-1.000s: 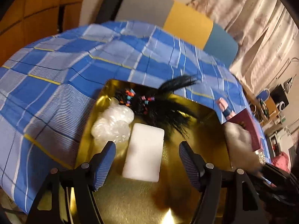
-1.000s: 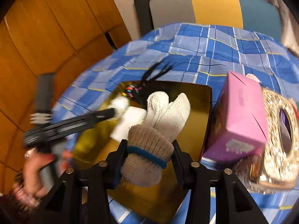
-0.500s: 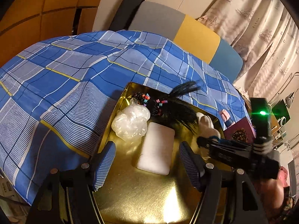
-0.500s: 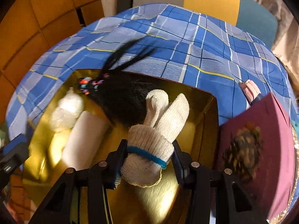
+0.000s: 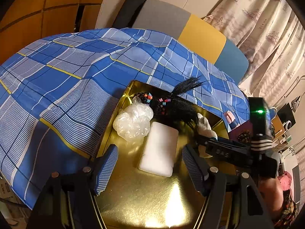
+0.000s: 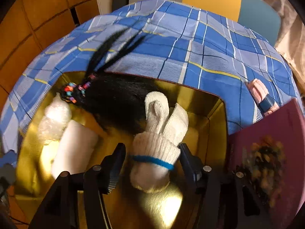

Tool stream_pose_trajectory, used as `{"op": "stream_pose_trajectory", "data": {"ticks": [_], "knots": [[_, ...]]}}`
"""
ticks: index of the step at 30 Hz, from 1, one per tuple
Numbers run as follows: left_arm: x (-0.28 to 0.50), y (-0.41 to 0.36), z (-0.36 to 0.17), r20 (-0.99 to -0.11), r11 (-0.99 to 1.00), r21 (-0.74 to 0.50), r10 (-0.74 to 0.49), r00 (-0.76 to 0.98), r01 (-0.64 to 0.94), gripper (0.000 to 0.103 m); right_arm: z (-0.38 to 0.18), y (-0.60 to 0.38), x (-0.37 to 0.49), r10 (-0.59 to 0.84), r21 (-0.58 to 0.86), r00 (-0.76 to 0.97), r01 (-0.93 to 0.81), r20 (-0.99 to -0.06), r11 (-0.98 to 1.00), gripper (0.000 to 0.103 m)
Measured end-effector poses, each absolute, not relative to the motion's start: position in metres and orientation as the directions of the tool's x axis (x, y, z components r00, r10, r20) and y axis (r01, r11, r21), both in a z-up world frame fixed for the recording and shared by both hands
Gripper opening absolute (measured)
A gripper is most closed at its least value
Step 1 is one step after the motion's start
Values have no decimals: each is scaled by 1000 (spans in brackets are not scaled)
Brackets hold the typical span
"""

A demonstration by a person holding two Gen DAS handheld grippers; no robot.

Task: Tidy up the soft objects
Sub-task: 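Lower the white knit glove into the gold tray and open the right gripper, then reach the right gripper to the blue Tempo tissue pack and grasp it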

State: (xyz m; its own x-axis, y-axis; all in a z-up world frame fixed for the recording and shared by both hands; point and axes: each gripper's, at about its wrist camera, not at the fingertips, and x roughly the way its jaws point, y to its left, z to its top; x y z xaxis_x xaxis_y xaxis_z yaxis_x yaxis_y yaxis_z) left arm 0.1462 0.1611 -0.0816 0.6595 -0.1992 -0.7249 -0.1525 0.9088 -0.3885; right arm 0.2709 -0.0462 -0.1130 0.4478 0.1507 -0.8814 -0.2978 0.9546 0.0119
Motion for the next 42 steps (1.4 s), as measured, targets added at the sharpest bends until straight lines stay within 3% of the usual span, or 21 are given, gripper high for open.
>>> {"op": "stream_pose_trajectory", "data": {"ticks": [3,15,22,29,42], "knots": [[146,160,-82,-725,909,-389,-201,659,-151,71,-89,-47,251,163,-3,515,-306,-842,952,68],[143,143,-79,-720,919,-382,-228,655,-101,71,-29,-88,165,334,150,610,-333,-718,931,72],[138,123,-76,-708,914,-403,-284,646,-40,71,-23,-130,134,297,157,664,-263,-687,952,72],[124,85,-66,-667,910,-402,-366,649,101,71,-21,-200,107,185,180,740,-88,-646,980,72],[106,23,-77,-694,887,-415,-453,560,203,71,-58,-326,92,24,205,687,183,-726,962,72]]}}
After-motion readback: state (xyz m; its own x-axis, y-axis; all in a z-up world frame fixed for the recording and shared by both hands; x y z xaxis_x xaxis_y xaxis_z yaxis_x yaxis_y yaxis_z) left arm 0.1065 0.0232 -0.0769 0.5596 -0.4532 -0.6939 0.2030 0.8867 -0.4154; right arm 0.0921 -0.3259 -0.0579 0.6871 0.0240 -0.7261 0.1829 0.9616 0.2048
